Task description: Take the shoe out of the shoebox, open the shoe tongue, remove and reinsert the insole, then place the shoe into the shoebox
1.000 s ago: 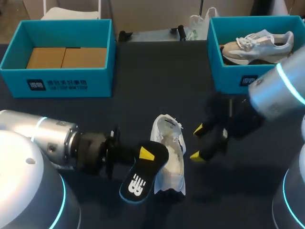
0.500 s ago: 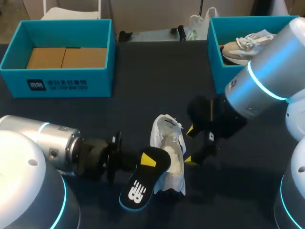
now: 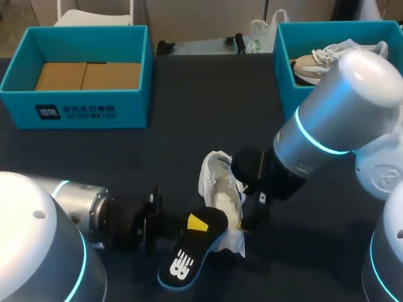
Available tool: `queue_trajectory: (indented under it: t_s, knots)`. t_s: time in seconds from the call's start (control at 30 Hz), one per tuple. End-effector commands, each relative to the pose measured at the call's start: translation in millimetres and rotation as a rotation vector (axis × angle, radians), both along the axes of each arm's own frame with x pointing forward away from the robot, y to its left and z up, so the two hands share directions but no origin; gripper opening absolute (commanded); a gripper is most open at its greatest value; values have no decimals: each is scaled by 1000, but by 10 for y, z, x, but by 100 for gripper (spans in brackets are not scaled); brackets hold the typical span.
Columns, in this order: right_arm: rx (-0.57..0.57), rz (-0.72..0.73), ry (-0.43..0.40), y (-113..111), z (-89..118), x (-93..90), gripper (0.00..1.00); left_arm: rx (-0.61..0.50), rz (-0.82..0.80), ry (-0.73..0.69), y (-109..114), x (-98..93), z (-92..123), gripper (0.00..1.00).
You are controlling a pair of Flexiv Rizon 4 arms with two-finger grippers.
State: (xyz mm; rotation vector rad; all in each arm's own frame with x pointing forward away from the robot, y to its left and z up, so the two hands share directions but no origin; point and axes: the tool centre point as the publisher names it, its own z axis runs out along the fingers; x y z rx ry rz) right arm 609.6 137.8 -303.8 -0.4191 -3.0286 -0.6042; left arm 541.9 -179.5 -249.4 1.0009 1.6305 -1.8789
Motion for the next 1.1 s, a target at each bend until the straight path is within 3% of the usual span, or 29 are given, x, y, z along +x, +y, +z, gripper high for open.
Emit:
queue_trajectory:
  t_s: [0.03, 0.37, 0.73, 1.1]
  knots:
    - [-14, 6, 24, 65, -193, -30, 100, -10, -38, 30, -34, -8, -67, 0]
    - [-17, 18, 15, 59, -190, -19, 100, -14, -46, 36, -56, -19, -83, 0]
    - [-32, 39, -44, -112, -245, 29, 100, -27, -45, 74, -124, -101, -146, 0]
    - [-41, 92, -41, -264, -295, 117, 100, -29, -42, 79, -168, -135, -141, 0]
